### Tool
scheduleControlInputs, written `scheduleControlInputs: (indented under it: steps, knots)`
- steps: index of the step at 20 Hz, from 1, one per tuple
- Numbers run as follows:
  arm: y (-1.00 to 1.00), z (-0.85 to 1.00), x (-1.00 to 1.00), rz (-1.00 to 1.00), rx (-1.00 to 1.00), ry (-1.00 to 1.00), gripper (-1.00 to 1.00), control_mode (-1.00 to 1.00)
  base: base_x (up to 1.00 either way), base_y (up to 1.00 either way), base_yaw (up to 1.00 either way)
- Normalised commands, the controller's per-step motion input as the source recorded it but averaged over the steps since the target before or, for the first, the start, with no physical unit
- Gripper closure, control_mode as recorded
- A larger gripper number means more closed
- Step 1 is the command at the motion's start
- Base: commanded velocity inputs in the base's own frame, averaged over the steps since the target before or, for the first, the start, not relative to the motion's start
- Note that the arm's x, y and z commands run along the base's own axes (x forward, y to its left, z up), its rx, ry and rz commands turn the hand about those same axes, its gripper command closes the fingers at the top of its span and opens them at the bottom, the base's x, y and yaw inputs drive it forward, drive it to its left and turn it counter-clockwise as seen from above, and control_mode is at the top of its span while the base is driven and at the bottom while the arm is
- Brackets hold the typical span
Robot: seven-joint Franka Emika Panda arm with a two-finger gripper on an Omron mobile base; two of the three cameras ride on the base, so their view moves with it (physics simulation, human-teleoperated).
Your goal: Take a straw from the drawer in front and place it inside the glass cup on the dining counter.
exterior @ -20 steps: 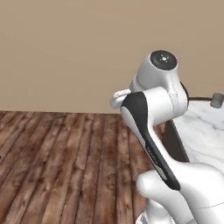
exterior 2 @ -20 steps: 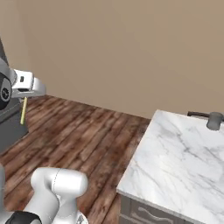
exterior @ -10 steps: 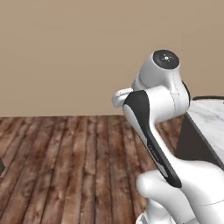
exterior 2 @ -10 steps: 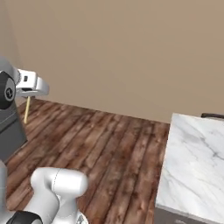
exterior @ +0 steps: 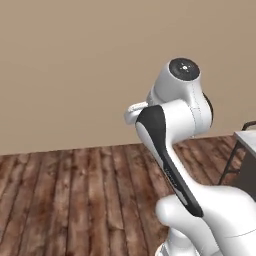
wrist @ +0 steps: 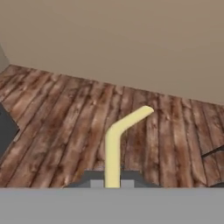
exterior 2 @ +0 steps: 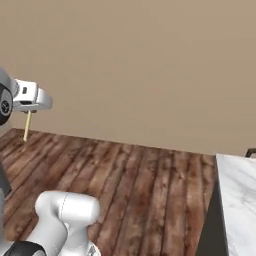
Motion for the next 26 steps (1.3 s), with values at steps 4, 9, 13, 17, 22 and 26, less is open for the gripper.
scheduleControlInputs:
  steps: [4,9,13,17,22,26]
  knots:
    - [0.00,0.00,0.00,0.00,0.00,0.00,1.00,1.00,1.00,0.03,-0.50]
    - [0.00,0.00,0.00,0.00,0.00,0.00,1.00,1.00,0.92,0.00,-0.58]
    - [0.00,0.00,0.00,0.00,0.00,0.00,1.00,1.00,0.91,0.04,-0.57]
    - [0.00,0.00,0.00,0.00,0.00,0.00,1.00,1.00,0.75,0.12,-0.58]
    - [0.00,0.00,0.00,0.00,0.00,0.00,1.00,1.00,0.49,0.06,-0.61]
    - [0.00,0.00,0.00,0.00,0.00,0.00,1.00,1.00,0.40,0.03,-0.63]
